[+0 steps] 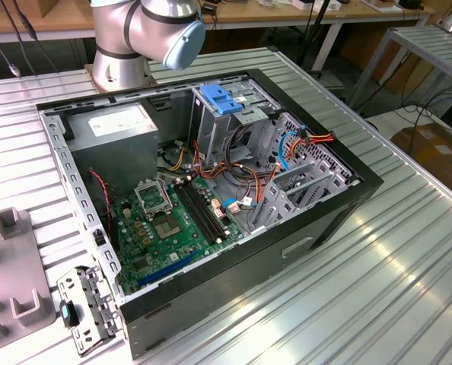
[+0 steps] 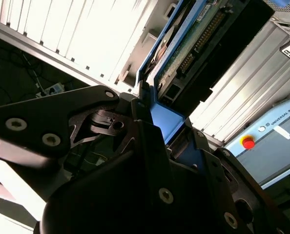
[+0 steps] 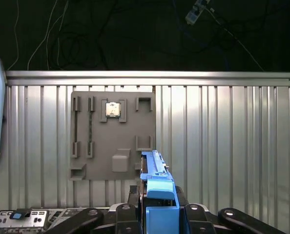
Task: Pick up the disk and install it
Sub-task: 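Pick up the disk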
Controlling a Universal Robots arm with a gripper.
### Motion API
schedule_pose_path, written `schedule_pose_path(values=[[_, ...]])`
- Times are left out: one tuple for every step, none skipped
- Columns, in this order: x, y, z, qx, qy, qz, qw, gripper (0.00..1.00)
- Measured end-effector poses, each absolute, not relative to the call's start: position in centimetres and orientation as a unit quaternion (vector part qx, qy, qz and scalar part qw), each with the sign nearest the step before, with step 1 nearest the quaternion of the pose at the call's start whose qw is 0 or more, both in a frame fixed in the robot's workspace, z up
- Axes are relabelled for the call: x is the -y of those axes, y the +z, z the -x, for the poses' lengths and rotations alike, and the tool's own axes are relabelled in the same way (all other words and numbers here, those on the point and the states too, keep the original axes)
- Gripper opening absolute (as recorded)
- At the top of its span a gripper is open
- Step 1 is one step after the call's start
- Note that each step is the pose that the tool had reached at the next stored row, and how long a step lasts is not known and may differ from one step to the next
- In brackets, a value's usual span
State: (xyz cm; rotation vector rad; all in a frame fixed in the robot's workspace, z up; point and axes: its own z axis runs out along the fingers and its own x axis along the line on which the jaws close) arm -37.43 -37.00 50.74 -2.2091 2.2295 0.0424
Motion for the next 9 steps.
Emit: schedule_pose_path(values=[[37.0,50.7,37.2,-0.710,0.014,0.704,0.001,0.37],[37.0,50.7,37.1,-0.710,0.014,0.704,0.001,0.37],[37.0,50.7,36.9,-0.710,0.014,0.704,0.001,0.37],[37.0,50.7,36.7,-0.710,0.014,0.704,0.001,0.37],[37.0,50.7,36.6,-0.710,0.014,0.704,0.001,0.37],[37.0,50.7,36.5,-0.710,0.014,0.704,0.001,0.37],[37.0,50.7,36.4,-0.710,0.014,0.704,0.001,0.37],[37.0,50.7,36.2,-0.710,0.014,0.704,0.001,0.37],[37.0,50.7,36.0,-0.710,0.014,0.704,0.001,0.37]])
